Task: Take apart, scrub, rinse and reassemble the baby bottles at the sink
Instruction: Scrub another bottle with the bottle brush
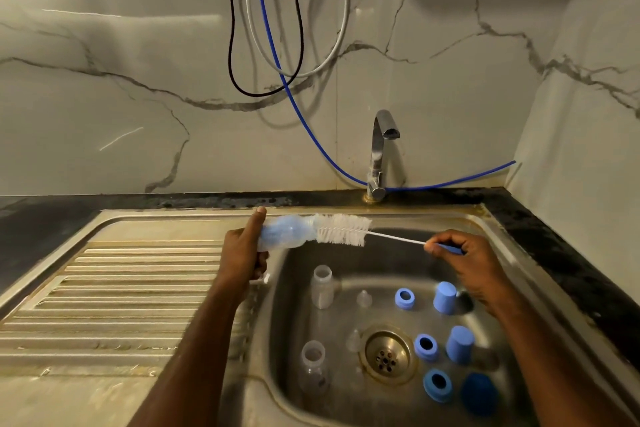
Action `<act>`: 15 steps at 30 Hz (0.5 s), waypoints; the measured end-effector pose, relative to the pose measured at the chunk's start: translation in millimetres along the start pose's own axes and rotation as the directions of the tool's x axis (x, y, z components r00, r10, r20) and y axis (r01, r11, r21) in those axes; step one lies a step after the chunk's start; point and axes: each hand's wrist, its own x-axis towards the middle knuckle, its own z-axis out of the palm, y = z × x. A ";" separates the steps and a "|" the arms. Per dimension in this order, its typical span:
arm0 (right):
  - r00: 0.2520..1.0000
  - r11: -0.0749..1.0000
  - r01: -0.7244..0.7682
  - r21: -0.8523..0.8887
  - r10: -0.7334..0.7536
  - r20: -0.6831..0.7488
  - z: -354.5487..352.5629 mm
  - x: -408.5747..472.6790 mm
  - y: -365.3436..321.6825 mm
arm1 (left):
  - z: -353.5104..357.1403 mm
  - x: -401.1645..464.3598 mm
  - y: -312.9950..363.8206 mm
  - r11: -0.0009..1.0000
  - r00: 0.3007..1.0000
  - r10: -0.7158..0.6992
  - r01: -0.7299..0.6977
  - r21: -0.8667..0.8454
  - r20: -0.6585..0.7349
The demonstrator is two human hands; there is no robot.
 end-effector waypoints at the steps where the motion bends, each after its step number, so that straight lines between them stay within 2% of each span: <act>1: 1.000 1.000 -0.003 0.017 0.003 -0.026 -5.6 0.6 0.5 | -4.2 1.5 2.8 0.999 1.000 -0.005 0.004 -0.036 -0.021; 4: 0.999 1.000 -0.009 0.020 0.010 -0.054 -12.3 1.1 4.0 | -16.0 7.2 1.7 0.995 0.997 -0.052 0.047 -0.089 -0.055; 8: 1.000 1.000 -0.003 -0.011 0.003 0.011 2.5 0.4 1.0 | 1.9 0.2 -3.6 0.999 0.999 -0.032 0.032 0.018 -0.013; 12: 0.997 0.999 -0.034 0.024 0.035 -0.063 -14.5 1.7 7.1 | -13.0 8.2 1.8 0.994 0.988 -0.088 0.080 -0.070 -0.124; 15: 0.999 0.999 -0.042 0.025 0.042 0.000 0.4 -0.2 6.9 | -1.2 1.1 -0.6 0.994 0.991 -0.096 0.089 -0.069 -0.095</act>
